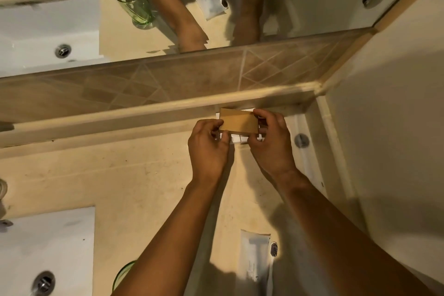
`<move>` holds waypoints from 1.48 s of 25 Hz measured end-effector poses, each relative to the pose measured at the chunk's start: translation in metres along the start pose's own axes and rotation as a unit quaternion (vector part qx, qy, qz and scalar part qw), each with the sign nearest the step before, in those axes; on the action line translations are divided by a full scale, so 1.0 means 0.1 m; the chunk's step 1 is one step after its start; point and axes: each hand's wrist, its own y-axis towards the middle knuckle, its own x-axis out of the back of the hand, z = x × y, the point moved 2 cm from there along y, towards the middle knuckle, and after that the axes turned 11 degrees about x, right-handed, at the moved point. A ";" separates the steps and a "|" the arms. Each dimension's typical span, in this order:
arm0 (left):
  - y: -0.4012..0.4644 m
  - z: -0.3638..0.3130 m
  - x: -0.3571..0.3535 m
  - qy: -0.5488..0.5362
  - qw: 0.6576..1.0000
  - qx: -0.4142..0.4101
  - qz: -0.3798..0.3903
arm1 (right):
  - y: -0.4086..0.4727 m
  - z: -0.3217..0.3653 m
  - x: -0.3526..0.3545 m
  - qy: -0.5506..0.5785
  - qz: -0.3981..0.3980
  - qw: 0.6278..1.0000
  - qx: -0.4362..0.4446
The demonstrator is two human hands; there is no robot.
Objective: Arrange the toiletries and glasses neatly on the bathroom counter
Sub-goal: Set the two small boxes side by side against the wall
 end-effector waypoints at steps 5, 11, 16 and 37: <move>0.03 0.02 -0.06 0.003 1.000 0.019 -0.007 | 0.12 0.01 0.02 -0.013 0.020 1.000 -0.015; 0.04 0.04 -0.07 -0.009 1.000 0.017 0.000 | 0.18 0.01 -0.02 -0.023 0.028 0.999 -0.008; 0.05 0.08 -0.10 -0.010 1.000 0.025 0.001 | 0.17 0.01 -0.02 -0.026 0.034 0.999 -0.001; -1.17 0.54 0.22 0.024 0.997 0.011 0.067 | -1.20 0.04 0.40 -0.034 0.023 0.997 -0.060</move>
